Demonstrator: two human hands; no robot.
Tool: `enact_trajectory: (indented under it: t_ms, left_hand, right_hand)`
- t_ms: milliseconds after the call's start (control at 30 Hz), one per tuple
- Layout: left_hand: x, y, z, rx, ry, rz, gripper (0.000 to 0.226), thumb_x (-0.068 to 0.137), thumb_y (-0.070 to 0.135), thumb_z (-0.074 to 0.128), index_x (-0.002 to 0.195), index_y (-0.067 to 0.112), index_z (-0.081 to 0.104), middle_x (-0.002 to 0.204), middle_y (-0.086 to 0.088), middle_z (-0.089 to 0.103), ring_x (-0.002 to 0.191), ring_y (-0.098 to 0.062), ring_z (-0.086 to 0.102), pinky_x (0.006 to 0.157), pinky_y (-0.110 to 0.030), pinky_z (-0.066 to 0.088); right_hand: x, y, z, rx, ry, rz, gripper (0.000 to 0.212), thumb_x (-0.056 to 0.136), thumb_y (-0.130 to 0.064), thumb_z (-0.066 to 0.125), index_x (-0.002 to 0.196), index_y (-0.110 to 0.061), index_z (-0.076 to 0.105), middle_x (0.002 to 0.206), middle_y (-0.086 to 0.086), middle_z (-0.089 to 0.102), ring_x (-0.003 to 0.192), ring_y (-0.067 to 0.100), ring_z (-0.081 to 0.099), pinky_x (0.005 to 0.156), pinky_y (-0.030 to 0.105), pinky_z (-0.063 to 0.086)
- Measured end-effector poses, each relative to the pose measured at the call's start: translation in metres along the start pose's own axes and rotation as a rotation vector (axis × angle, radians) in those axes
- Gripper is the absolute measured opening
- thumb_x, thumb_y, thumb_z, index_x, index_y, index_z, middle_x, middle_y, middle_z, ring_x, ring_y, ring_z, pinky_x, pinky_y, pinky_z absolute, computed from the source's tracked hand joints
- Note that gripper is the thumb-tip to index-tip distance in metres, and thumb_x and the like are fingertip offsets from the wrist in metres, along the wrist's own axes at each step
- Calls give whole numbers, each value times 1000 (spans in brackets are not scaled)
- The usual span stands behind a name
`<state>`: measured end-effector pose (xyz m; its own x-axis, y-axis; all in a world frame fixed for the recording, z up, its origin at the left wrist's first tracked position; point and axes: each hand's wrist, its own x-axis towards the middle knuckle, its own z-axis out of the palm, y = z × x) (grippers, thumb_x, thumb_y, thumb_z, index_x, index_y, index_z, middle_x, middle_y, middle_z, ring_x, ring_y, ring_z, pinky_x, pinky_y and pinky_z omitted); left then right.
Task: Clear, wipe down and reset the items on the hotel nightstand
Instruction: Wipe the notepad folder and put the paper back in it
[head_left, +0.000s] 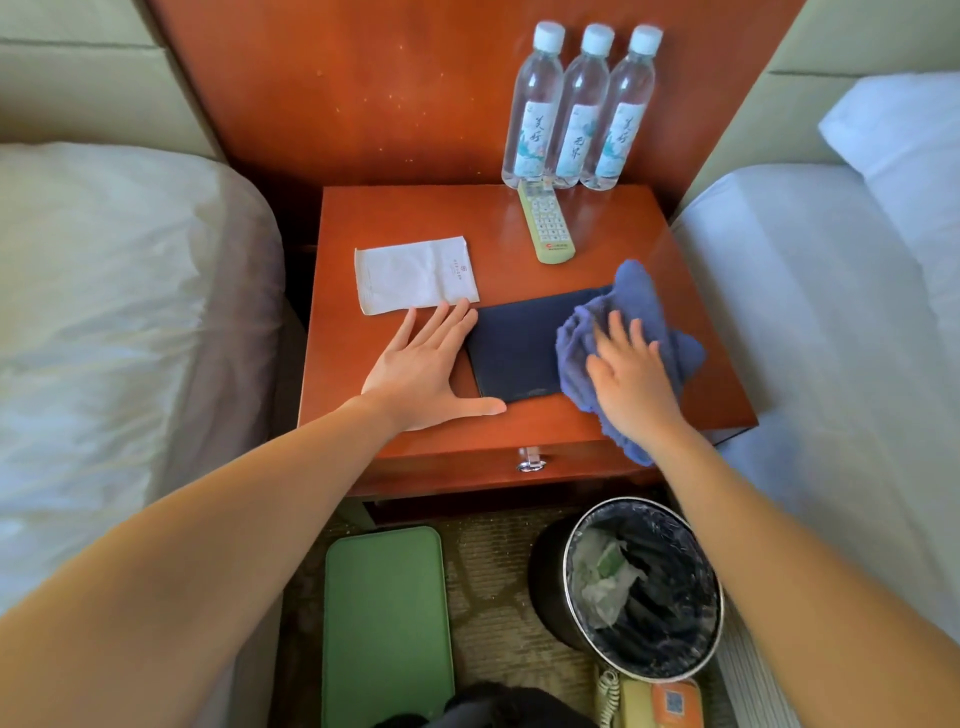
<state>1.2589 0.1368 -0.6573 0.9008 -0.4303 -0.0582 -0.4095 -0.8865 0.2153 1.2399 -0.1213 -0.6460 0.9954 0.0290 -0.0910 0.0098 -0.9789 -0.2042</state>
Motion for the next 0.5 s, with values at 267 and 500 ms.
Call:
enact_trajectory:
  t_ms: [267, 500]
  left_hand:
    - [1, -2, 2, -17, 17, 15, 118, 68, 95, 30, 157, 23, 1, 164, 9, -5, 148, -4, -12, 123, -40, -7]
    - [1, -3, 2, 18, -15, 53, 133, 59, 100, 31, 157, 18, -4, 163, 7, -10, 148, -5, -16, 123, -42, -6]
  right_hand:
    - [31, -24, -5, -44, -29, 77, 57, 102, -26, 27, 155, -27, 8, 162, 4, 12, 148, 29, 8, 117, 52, 10]
    - [10, -53, 9, -56, -144, -253, 60, 102, -40, 28, 155, -35, 0, 163, -9, -6, 150, 15, -8, 120, 41, -5]
